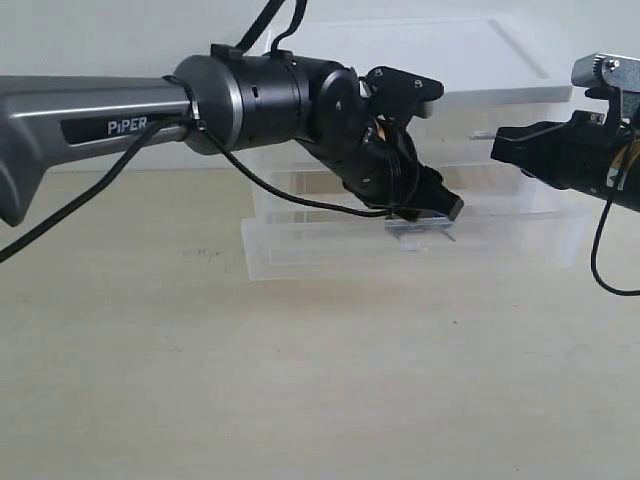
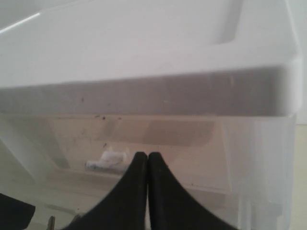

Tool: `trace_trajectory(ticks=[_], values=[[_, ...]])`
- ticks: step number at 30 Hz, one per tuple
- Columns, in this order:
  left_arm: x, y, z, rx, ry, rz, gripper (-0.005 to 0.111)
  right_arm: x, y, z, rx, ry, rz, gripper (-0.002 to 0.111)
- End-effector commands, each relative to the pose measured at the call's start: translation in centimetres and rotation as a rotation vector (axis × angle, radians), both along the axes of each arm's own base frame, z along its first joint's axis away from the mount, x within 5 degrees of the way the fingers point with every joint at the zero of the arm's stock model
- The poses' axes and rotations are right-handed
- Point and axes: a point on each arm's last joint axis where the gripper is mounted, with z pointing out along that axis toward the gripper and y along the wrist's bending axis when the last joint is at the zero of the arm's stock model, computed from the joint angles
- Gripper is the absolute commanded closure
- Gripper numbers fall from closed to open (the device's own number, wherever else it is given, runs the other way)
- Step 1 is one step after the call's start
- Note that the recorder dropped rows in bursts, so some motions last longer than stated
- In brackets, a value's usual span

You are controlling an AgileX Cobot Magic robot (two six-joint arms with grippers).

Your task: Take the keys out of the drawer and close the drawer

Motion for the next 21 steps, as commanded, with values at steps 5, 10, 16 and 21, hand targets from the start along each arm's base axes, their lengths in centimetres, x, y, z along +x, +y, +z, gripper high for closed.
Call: trace_trajectory(ticks=[5,10,16,21], values=[[-1.4,-0.4,2.0,0.023,-0.014,-0.062,0.061,0.7,-0.5,0.4,0.035,-0.005,-0.057,0.108],[-2.0,0.1,3.9,0.039,-0.026,-0.090,0.061,0.7,-0.5,0.4,0.034,-0.004,-0.057,0.108],[-3.9,1.6,6.3,0.188,-0.014,-0.256,0.061,0.7,-0.6,0.4,0.033,-0.002,-0.058,0.108],[-4.8,1.8,5.3,0.254,0.012,-0.415,0.061,0.7,-0.6,0.3,0.032,-0.001,-0.059,0.108]])
